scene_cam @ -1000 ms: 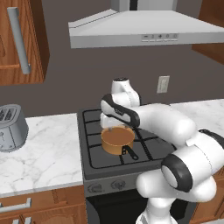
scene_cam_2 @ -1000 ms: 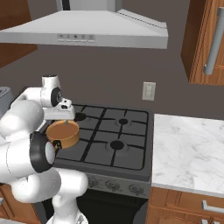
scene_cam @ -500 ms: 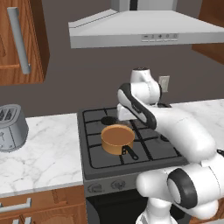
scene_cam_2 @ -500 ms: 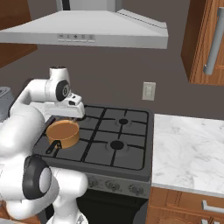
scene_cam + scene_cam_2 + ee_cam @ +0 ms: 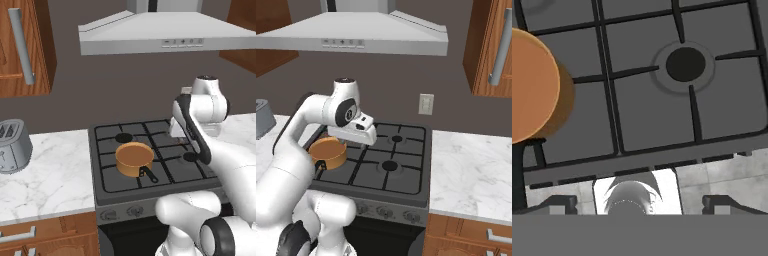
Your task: Pick up the sugar cube(s) and place them in the saucepan with hot chocolate.
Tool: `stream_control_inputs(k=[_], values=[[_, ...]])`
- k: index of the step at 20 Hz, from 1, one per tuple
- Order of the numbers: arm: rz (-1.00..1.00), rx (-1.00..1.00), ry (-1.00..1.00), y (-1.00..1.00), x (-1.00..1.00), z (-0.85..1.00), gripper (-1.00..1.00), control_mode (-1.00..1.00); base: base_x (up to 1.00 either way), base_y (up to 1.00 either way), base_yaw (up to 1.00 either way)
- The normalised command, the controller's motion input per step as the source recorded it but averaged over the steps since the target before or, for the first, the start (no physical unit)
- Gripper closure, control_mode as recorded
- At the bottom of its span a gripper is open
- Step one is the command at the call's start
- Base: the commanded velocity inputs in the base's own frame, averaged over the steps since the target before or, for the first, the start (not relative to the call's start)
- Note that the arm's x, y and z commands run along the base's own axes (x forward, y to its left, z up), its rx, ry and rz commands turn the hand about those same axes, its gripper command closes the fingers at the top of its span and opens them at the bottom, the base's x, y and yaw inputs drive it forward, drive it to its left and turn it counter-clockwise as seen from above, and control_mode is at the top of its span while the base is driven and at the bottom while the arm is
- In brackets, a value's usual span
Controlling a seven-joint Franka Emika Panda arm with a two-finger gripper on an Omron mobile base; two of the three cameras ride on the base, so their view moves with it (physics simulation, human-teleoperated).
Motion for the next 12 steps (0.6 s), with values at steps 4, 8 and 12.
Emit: stream_control_inputs(k=[4,8,12], values=[[0.0,-0.02,-0.19,-0.86,-0.66,0.04,-1.0,-1.0,0.0,0.0,0.0],[0.0,-0.03,-0.08,-0.47,-0.28,0.0,-1.0,-1.0,0.0,0.0,0.0],[0.04,-0.02,-0.03,-0.16,-0.07,-0.19,-1.0,-1.0,0.0,0.0,0.0]])
